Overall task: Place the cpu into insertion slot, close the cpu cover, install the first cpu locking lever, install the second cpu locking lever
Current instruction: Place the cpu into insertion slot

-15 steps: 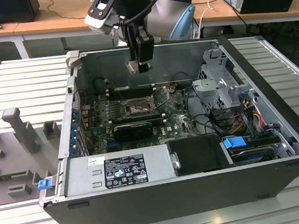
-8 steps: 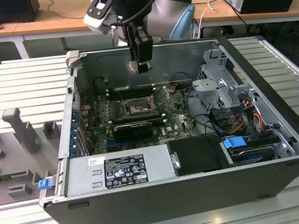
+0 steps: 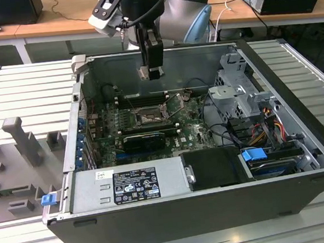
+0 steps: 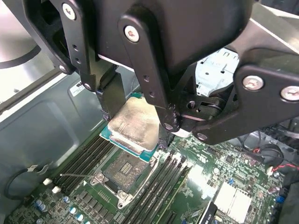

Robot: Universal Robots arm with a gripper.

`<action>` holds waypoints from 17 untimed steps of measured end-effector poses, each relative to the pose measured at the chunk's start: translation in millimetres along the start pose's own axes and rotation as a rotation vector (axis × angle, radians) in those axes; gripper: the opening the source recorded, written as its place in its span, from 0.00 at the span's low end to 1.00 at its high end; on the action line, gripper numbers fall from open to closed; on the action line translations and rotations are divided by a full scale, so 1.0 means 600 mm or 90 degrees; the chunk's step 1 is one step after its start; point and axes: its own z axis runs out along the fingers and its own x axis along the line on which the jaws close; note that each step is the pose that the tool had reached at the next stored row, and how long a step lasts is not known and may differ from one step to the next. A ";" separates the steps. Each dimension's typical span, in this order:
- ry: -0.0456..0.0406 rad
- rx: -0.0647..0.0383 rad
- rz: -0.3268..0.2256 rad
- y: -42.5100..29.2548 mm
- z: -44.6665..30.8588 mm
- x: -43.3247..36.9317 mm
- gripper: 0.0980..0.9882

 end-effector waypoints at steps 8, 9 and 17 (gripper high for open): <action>-0.0055 -0.001 0.065 0.000 0.001 0.000 0.48; -0.0061 -0.001 0.071 0.000 0.002 0.000 0.48; -0.0131 -0.002 0.151 0.000 0.004 0.000 0.48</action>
